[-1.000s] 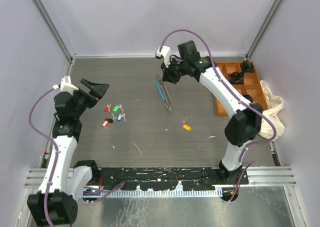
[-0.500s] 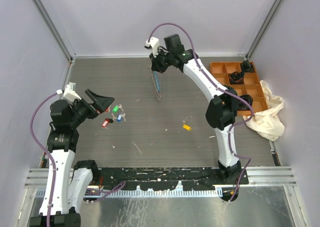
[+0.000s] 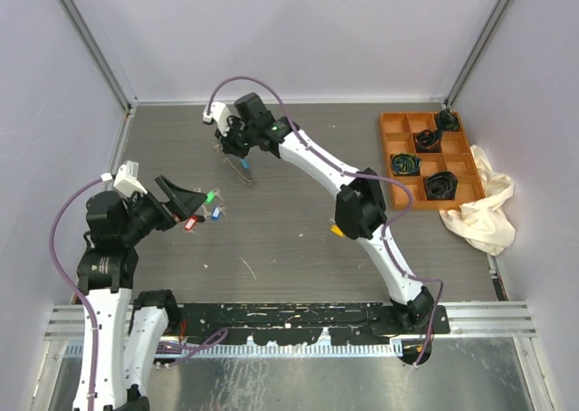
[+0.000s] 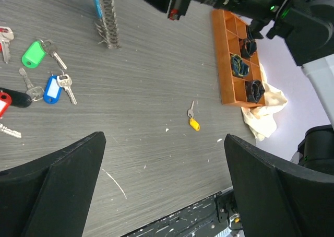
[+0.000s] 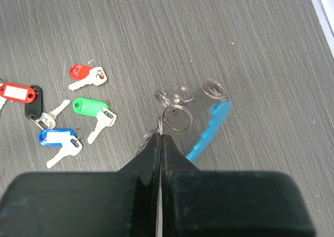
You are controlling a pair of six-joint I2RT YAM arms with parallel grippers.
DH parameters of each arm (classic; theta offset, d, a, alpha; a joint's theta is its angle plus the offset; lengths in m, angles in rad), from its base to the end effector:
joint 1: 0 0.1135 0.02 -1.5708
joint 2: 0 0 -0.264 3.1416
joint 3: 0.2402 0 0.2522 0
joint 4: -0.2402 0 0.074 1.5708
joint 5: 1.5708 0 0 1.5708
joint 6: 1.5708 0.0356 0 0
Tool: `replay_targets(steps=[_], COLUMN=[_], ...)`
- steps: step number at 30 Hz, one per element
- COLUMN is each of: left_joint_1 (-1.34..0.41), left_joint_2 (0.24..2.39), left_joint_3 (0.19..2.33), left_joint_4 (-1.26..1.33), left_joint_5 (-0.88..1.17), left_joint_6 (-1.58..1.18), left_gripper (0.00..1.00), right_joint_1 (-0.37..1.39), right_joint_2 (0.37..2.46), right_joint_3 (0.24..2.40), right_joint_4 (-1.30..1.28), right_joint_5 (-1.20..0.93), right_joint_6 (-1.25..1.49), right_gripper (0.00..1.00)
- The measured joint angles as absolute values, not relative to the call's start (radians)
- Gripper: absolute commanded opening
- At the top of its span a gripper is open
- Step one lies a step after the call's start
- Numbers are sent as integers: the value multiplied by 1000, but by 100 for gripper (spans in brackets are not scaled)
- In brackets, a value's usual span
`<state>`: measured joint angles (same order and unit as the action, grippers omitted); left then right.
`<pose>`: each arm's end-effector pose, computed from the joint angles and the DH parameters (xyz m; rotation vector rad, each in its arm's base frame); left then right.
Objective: Remove the keys from the keyring
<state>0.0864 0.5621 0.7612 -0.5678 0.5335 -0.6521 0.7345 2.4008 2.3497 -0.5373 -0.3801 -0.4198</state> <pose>0.1236 -0.0075 0.3237 -0.3641 1.9560 -0.8874 0.4005 0.3795 0.2797 -1.3643 1.6881 0.5912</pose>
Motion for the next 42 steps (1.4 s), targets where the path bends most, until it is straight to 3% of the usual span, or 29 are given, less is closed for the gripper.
replay_targets(steps=[5,15,26,35,42], left_joint_1=[86,86,72,43,40], left_joint_2=[554,554,580,668,740], left_joint_3=[798,799,911,1172,1307], left_joint_4=[-618,-656,-692,-616,-511], left_joint_5=[519,516,552,645,683], left_joint_6=[-613,-604,-612,-693,-735], left_gripper=[99,98,98,98,98], right_joint_1=[762,731,720,492,349], right_joint_2=[2424,2424,2381,1924,1557], right_joint_3=[2369,2357,2277,1896,1806], right_joint_4=[-523,-471,-471,-418,-431], right_joint_5=[-324,-296,-388,-583,-498], right_joint_6=[-430,-424,-347,-122,-113], right_gripper=[5,33,99,100,100])
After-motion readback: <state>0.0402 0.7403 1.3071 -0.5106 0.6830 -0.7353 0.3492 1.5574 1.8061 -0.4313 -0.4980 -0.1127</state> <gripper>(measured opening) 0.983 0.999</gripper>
